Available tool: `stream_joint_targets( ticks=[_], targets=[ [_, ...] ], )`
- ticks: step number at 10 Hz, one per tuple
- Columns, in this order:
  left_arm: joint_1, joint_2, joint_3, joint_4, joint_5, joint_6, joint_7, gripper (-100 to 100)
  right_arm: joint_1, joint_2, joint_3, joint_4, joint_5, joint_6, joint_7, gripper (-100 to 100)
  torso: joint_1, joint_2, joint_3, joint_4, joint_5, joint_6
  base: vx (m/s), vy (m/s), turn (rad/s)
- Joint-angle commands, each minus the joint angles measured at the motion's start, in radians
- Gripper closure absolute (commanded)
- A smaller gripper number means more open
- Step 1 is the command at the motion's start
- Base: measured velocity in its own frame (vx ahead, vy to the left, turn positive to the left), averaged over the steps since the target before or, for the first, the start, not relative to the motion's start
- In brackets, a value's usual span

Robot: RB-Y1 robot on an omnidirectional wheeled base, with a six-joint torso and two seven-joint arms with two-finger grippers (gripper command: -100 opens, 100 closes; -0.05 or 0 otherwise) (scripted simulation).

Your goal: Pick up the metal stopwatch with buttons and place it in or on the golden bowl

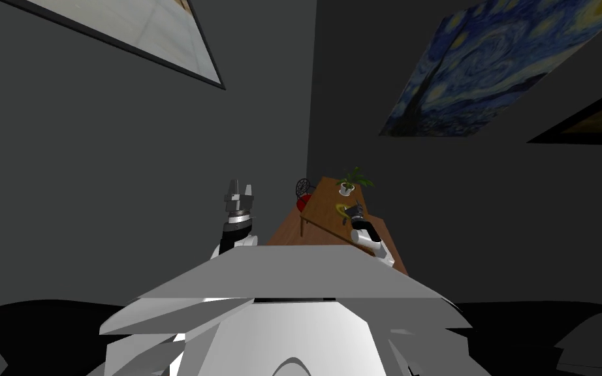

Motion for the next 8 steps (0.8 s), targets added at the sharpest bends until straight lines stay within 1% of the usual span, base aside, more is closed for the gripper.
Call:
stream_joint_targets(
  ticks=[1,2,3,4,5,7,8],
  targets=[
    [0.000,0.000,0.000,0.000,0.000,0.000,0.000,0,-0.021,-0.006,-0.013,0.038,-0.010,0.022,-0.021,-100,0.000,0.000,0.000,0.000,0.000,0.000,0.030,0.035,-0.021],
    [0.000,0.000,0.000,0.000,0.000,0.000,0.000,0,-0.037,-0.014,-0.034,0.071,-0.031,0.057,-0.056,-100,0.000,0.001,0.000,0.000,0.000,0.000,0.040,0.038,-0.034],
    [0.000,0.000,0.000,0.000,0.000,0.000,0.000,0,-0.037,-0.014,-0.034,0.079,-0.031,0.057,-0.056,-100,0.000,0.000,0.000,0.000,0.000,0.000,0.036,0.028,-0.017],
    [0.000,0.000,0.000,0.000,0.000,0.000,0.000,0,-0.054,-0.022,-0.056,0.114,-0.052,0.092,-0.091,-100,0.000,0.001,0.000,0.000,0.000,0.000,0.035,0.034,-0.028],
    [0.000,0.000,0.000,0.000,0.000,0.000,0.000,0,-0.054,-0.022,-0.056,0.121,-0.052,0.092,-0.091,-100,0.000,0.001,0.000,0.000,0.000,0.000,0.032,0.026,-0.022],
    [0.000,0.000,0.000,0.000,0.000,0.000,0.000,0,-0.087,-0.038,-0.098,0.190,-0.094,0.155,-0.156,-100,0.000,0.001,0.000,0.000,0.000,0.000,0.042,0.038,-0.041],
    [0.000,0.000,0.000,0.000,0.000,0.000,0.000,0,-0.087,-0.038,-0.098,0.207,-0.094,0.162,-0.160,-100,0.000,0.000,0.000,0.000,0.000,0.000,0.043,0.044,-0.020]
  ],
)
